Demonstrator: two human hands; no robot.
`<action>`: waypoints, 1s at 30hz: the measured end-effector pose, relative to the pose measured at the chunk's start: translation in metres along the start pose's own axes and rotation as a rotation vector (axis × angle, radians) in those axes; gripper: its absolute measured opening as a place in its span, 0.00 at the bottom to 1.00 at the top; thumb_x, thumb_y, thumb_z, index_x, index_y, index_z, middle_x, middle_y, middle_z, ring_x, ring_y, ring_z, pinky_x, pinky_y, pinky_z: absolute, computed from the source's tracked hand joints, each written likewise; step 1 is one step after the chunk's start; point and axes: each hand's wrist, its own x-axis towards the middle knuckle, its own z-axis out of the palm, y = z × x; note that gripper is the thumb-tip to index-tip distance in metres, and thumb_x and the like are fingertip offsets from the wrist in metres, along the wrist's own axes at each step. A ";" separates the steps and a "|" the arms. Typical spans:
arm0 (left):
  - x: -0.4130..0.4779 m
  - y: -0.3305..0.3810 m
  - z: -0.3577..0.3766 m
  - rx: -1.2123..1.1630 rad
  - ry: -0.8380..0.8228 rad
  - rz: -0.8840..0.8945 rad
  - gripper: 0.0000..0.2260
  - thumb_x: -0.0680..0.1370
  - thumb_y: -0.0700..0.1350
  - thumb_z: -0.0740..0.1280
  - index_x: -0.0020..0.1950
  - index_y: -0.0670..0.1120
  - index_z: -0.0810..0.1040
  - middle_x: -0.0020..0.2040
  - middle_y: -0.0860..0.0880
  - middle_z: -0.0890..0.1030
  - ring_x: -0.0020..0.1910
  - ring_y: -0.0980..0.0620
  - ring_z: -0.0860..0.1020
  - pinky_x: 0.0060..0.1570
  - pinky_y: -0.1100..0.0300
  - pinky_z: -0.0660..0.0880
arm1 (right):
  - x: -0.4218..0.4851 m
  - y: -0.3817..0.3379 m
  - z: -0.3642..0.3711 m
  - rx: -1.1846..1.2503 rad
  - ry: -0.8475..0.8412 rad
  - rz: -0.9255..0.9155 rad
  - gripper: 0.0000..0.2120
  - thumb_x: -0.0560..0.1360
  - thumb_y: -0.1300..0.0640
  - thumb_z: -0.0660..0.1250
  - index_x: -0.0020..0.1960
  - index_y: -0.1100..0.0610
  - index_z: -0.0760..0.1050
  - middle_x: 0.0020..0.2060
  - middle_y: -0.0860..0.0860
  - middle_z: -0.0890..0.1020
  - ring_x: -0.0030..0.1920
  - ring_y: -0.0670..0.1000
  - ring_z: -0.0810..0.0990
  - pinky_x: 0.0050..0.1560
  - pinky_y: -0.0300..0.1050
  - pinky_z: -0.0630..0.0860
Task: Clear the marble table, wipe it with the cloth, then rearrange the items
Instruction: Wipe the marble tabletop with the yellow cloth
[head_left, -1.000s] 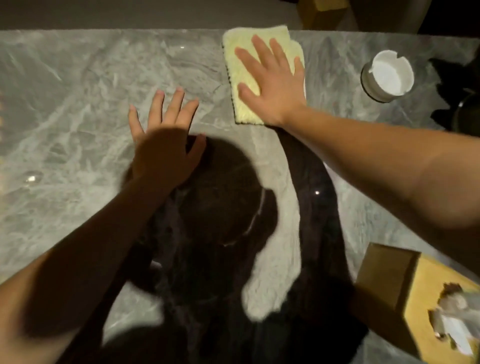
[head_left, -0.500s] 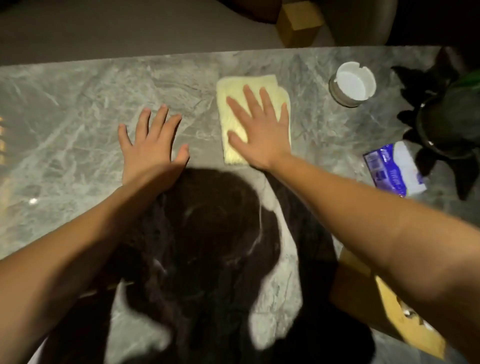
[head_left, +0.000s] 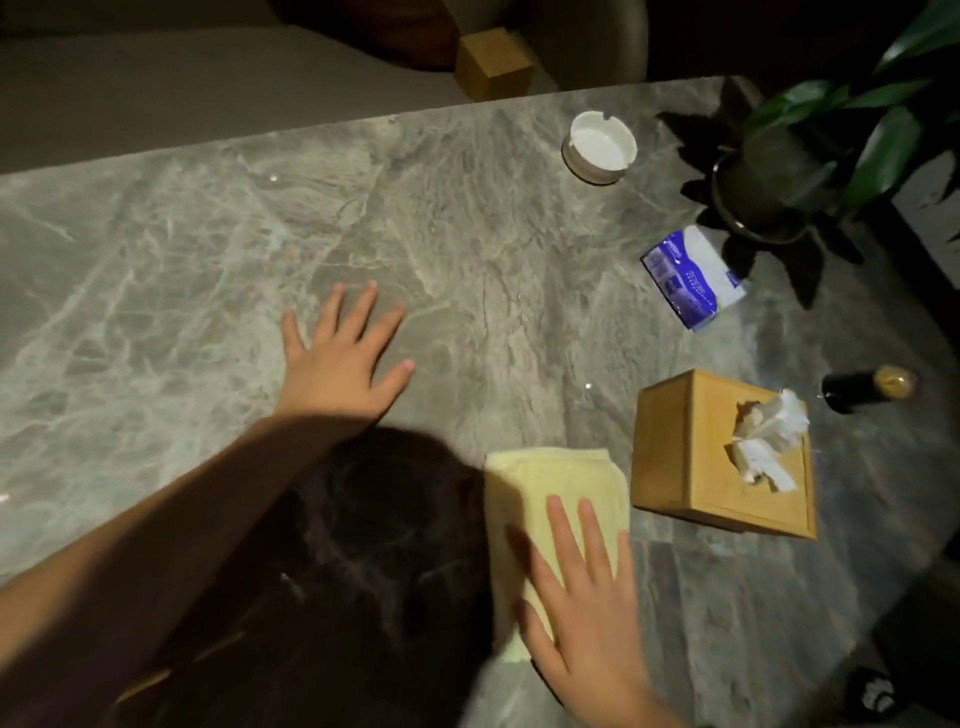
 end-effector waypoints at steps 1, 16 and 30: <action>-0.003 0.003 0.003 0.020 -0.020 0.032 0.31 0.73 0.66 0.45 0.75 0.59 0.54 0.79 0.53 0.49 0.78 0.47 0.44 0.70 0.35 0.41 | -0.005 -0.001 0.002 -0.005 -0.019 0.041 0.28 0.78 0.41 0.48 0.78 0.42 0.51 0.79 0.52 0.51 0.77 0.61 0.51 0.66 0.68 0.57; -0.004 -0.002 0.017 0.244 0.097 0.094 0.28 0.77 0.62 0.51 0.75 0.53 0.59 0.77 0.46 0.59 0.76 0.42 0.57 0.67 0.33 0.53 | 0.239 0.023 -0.041 0.113 0.168 0.225 0.28 0.78 0.40 0.50 0.77 0.43 0.53 0.78 0.50 0.55 0.78 0.56 0.48 0.72 0.69 0.46; -0.008 0.000 0.016 0.088 0.126 0.052 0.28 0.76 0.62 0.53 0.75 0.56 0.59 0.77 0.50 0.58 0.77 0.47 0.53 0.71 0.38 0.51 | 0.456 0.075 -0.097 0.000 0.182 -0.042 0.29 0.78 0.39 0.46 0.78 0.43 0.49 0.79 0.48 0.50 0.78 0.56 0.47 0.74 0.65 0.45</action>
